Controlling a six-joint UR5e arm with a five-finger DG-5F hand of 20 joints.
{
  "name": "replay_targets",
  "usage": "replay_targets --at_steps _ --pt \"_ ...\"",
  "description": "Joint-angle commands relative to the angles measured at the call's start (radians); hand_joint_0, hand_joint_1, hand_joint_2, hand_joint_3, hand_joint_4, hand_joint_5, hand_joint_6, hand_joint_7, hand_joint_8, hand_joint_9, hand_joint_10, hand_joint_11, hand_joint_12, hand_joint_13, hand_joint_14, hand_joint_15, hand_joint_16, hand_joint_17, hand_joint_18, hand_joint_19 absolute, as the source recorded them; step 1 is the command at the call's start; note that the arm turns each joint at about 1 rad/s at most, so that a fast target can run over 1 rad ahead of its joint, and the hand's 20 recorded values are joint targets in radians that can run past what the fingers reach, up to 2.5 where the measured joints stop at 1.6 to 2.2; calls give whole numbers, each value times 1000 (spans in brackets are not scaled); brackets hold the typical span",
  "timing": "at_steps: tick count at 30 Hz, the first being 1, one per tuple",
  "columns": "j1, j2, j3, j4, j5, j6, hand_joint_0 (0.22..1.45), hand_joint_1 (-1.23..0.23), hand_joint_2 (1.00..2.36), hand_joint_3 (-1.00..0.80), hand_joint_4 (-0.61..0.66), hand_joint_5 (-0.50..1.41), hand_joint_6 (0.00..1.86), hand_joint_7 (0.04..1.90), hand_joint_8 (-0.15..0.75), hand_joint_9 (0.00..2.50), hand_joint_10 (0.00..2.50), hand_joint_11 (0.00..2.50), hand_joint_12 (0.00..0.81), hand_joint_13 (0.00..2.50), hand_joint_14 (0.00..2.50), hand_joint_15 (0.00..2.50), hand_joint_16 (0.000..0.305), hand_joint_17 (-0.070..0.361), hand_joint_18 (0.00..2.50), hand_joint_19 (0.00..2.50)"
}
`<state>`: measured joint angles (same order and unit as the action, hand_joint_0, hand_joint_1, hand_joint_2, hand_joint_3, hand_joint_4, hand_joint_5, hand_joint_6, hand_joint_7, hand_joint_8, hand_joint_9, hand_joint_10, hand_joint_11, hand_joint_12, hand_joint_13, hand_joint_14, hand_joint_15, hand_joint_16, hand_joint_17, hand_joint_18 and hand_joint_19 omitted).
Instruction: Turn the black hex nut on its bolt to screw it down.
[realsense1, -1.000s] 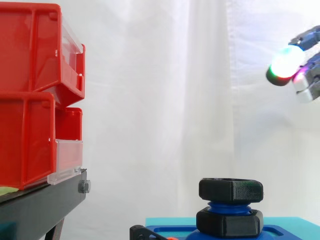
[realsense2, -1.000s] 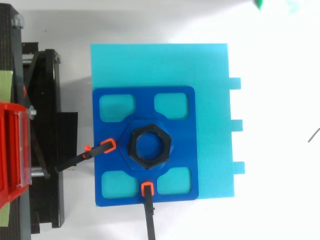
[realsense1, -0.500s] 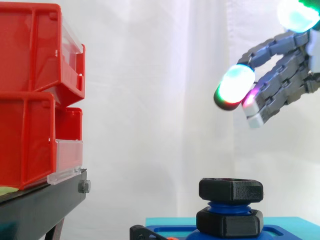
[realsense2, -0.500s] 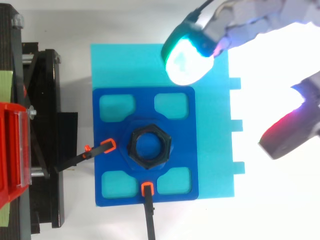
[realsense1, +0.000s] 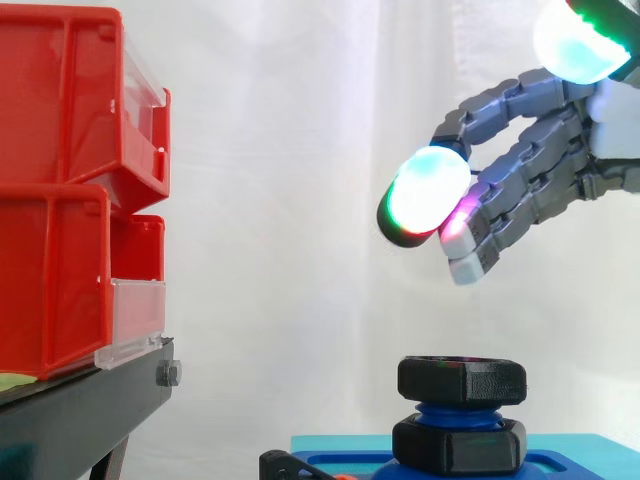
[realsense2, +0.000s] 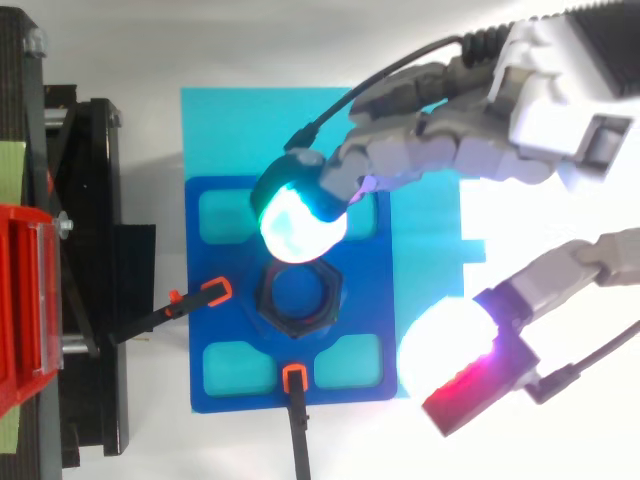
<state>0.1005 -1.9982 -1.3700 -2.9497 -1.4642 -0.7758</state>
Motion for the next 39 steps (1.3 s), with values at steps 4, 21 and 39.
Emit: replay_targets --at_steps 4,21,39 --pt "16 -44 8 29 -4 -10 538 -406 1000 -500 222 -201 502 693 322 608 5 192 381 502 0 22 56 125 554 345" --pt "50 -113 28 126 -4 -102 540 -398 1000 -500 222 -202 502 698 325 602 5 188 382 498 1 22 56 125 548 348" --pt "34 -195 52 181 -28 -194 515 -375 1000 -500 260 -186 502 749 318 494 4 168 379 296 0 0 56 126 420 322"
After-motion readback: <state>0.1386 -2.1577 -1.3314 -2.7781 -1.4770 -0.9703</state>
